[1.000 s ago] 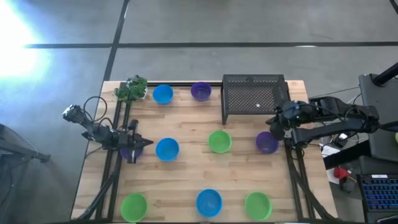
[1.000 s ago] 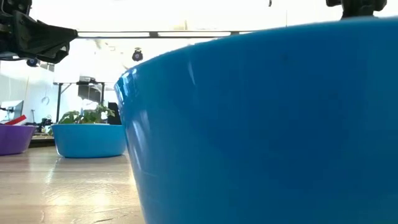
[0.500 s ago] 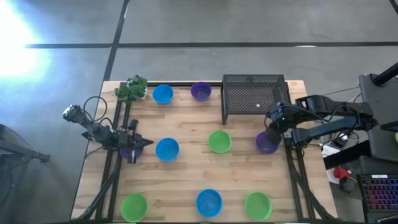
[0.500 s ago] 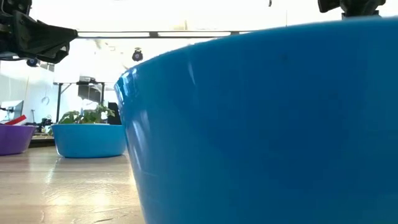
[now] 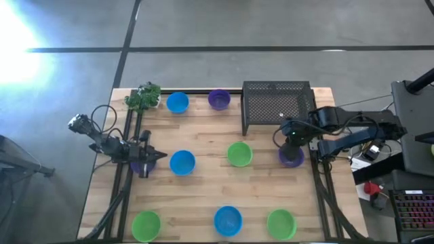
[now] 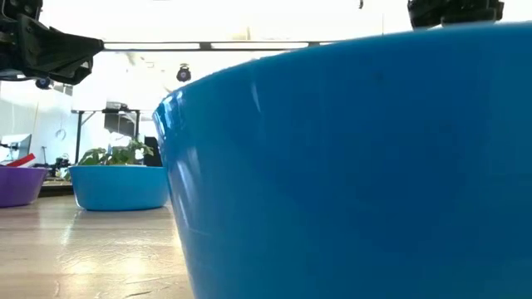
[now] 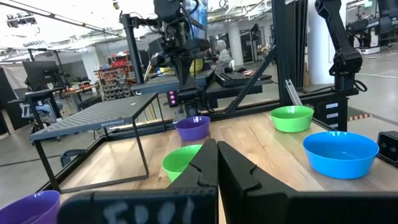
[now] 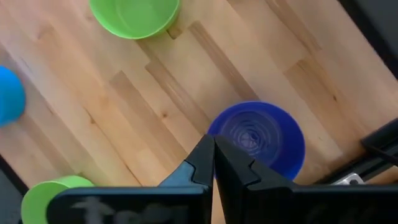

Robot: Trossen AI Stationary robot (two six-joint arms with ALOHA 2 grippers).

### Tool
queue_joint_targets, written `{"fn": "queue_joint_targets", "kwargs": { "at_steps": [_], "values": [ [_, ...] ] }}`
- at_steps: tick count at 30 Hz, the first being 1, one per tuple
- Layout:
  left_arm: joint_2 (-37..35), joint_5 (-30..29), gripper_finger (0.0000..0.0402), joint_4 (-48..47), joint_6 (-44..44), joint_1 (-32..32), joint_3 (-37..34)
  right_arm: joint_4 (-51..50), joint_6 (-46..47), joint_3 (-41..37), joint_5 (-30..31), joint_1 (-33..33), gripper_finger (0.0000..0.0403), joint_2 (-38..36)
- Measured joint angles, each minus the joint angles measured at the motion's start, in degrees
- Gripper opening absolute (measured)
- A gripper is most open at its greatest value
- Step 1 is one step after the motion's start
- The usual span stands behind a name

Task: Pick & Place Mini bowls
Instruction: Put the right purple bowl on the shelf

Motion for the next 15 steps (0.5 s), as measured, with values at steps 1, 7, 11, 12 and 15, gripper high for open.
{"fn": "queue_joint_targets", "kwargs": {
  "at_steps": [1,7,11,12,15],
  "values": [
    [0.0,0.0,0.0,0.0,0.0,0.0,0.0,0.0,0.0,0.0,0.0,0.0,0.0017,0.7],
    [0.0,0.0,0.0,0.0,0.0,0.0,0.0,0.0,1.4,-0.1,0.0,0.0,0.0059,4.7],
    [0.0,0.0,0.0,0.0,0.0,0.0,0.0,0.0,7.2,-0.6,-0.2,0.0,0.0085,7.3],
    [0.0,0.0,0.0,0.0,0.0,0.0,0.0,0.0,8.3,-1.0,-0.2,0.0,0.0089,8.0],
    [0.0,0.0,0.0,0.0,0.0,0.0,0.0,0.1,11.3,-2.4,-0.4,0.0,0.0097,9.9]
  ]
}}
